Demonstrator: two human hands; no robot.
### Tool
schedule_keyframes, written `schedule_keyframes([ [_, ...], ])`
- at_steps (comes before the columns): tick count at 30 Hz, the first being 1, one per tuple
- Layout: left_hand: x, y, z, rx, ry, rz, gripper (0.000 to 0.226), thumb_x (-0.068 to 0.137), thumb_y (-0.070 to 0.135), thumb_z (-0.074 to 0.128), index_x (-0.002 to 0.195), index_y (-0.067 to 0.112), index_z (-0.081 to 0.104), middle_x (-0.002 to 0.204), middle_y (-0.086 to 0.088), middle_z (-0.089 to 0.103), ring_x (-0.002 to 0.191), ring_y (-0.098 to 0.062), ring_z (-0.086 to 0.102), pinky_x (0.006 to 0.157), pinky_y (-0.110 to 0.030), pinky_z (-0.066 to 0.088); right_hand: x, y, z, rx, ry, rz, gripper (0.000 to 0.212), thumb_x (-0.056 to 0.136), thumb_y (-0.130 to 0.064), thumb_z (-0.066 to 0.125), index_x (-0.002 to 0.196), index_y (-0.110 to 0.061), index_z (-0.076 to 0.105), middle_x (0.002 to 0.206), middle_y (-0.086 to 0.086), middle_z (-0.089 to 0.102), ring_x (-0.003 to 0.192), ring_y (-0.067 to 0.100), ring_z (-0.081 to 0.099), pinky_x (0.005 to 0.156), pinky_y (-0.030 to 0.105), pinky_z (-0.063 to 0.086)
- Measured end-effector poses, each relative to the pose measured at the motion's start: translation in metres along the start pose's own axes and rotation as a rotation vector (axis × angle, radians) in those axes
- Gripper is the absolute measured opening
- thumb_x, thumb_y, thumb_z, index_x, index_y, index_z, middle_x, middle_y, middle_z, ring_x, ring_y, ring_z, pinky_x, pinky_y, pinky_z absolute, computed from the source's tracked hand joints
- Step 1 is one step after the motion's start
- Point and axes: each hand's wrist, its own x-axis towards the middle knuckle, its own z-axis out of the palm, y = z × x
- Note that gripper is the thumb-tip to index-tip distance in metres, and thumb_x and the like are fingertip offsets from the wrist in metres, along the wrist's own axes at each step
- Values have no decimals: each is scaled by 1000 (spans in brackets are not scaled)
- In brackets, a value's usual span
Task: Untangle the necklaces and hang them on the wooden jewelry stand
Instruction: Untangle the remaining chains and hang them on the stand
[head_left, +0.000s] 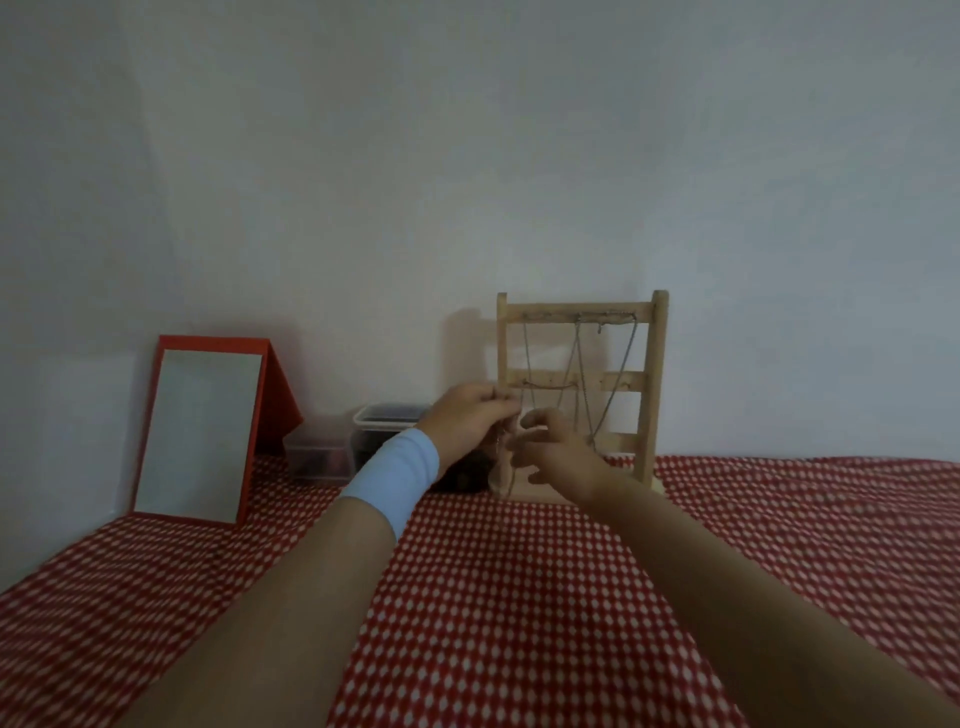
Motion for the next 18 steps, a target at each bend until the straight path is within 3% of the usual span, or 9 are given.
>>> schedule_keyframes([
  [2,1,15,8,28,17,33,21,97,15,56,89,-1,67,77,-10,65,70,-23,60,66,-29,52,-6,-8,-11,255,-112,21,39,96,-18,56,134,-23,49,119,6,71,113,24,67,102,46,50],
  [5,4,30,18,13,20,53,19,98,14,54,90,2,66,71,-3,64,62,-18,57,58,-24,52,-21,-17,-28,326,-335,-2,37,102,-16,39,136,-13,54,108,11,73,102,30,69,97,45,50],
  [8,11,38,25,-93,85,52,19,98,13,50,83,9,61,69,-4,59,52,-17,50,55,-29,48,-27,-11,-45,310,-338,26,29,106,-23,44,125,-6,59,79,4,60,70,22,58,75,39,55],
  [12,22,36,24,-249,288,8,15,95,10,44,86,6,55,72,-10,58,52,-18,47,52,-30,43,-33,7,-69,241,-328,68,30,109,-33,41,100,-13,62,69,-2,40,56,13,35,53,26,38],
  [15,29,18,22,130,349,-38,14,91,17,45,87,11,57,86,-9,65,67,-20,55,63,-32,46,-36,11,-79,182,-250,114,33,110,-33,38,94,-15,60,64,-4,39,52,10,28,46,24,24],
  [17,26,10,34,413,284,-62,9,93,18,44,95,17,52,92,-3,61,79,-19,57,68,-32,45,-36,8,-82,-30,-184,96,34,109,-34,41,95,-13,65,65,-3,46,52,10,36,48,25,28],
  [18,24,6,44,435,219,-52,14,94,15,44,104,20,51,99,-1,60,88,-18,58,72,-32,47,-36,6,-82,-183,-152,71,33,107,-34,44,97,-13,68,71,-2,53,57,11,44,52,25,34],
])
